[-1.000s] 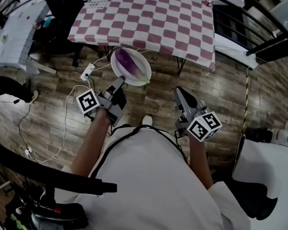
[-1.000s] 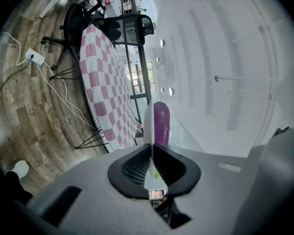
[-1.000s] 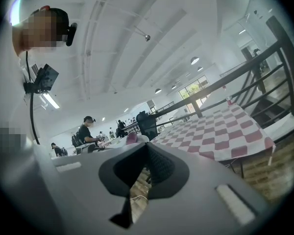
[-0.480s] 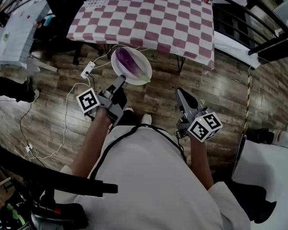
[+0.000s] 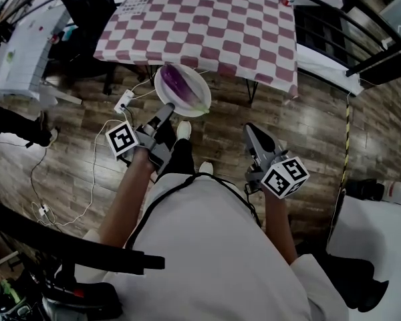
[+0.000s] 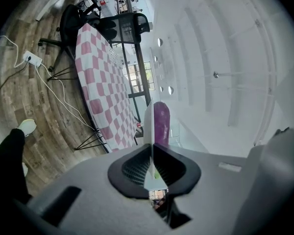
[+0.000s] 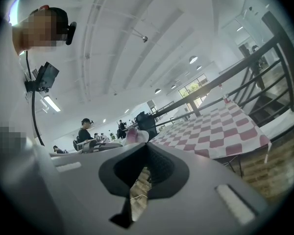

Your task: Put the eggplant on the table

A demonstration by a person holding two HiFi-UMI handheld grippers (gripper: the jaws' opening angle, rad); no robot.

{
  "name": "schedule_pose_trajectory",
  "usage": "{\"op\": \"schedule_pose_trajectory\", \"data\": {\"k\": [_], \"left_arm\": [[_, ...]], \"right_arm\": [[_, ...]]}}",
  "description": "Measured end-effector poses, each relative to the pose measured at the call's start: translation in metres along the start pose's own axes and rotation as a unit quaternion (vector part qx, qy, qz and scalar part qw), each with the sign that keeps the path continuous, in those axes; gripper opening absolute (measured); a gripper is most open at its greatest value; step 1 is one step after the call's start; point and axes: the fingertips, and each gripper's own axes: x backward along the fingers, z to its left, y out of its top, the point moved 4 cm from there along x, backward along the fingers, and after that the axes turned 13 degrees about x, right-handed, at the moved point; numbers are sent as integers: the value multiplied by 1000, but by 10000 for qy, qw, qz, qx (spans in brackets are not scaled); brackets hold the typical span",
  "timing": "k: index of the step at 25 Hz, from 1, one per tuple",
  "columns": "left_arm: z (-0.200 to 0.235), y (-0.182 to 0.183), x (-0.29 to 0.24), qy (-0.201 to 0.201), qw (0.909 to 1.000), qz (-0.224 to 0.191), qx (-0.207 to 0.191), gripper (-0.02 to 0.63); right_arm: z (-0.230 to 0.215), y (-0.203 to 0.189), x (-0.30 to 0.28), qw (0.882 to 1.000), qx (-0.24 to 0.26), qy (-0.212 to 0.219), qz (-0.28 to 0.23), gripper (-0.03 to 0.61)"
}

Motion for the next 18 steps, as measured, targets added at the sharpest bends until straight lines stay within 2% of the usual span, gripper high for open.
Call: {"op": "schedule_pose_trajectory", "data": {"k": [8,15,18], "left_arm": [[0,14,-16,-50,9999,114,42,28],[8,46,-43,-41,9996,250,104,29],[4,72,-66,-41,9993,345,133,29]], "right_arm": [[-8,0,-14,9999,-25,-120,-44,8],[-25,1,-46,9996,-29,-278,-30,8],[-38,10,-75,9995,-31,-305,11,8]]}}
